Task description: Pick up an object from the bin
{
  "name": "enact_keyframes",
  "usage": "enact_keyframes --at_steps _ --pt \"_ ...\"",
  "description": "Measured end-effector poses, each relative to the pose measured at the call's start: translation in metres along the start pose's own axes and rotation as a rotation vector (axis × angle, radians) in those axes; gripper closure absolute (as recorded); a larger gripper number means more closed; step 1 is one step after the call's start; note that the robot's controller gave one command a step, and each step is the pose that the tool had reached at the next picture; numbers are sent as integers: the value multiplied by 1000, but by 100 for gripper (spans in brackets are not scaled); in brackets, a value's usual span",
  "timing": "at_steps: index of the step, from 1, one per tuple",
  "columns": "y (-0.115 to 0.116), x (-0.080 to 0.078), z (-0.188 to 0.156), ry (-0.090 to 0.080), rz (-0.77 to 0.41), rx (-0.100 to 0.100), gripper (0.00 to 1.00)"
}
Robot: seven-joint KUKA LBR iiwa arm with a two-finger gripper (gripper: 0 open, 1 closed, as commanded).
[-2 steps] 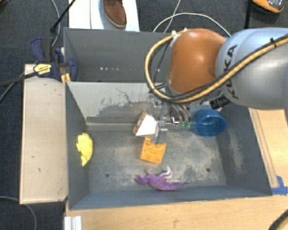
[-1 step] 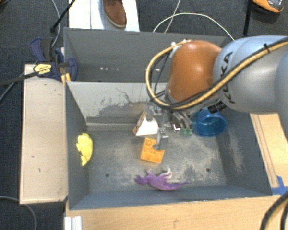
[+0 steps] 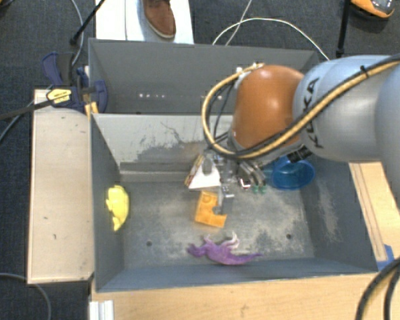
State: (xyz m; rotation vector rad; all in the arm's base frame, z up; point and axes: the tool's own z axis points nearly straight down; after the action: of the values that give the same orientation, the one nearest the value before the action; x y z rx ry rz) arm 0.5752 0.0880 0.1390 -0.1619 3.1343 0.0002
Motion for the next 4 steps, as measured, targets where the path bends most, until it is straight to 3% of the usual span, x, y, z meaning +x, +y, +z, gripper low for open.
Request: enact_keyframes --at_steps 1,2,3,4 --pt "-5 9 3 6 -47 -2 0" --pt "-5 2 13 -6 -328 0 0" --pt "5 0 43 1 -309 -2 0" --pt "0 -11 60 -15 -261 -15 100"
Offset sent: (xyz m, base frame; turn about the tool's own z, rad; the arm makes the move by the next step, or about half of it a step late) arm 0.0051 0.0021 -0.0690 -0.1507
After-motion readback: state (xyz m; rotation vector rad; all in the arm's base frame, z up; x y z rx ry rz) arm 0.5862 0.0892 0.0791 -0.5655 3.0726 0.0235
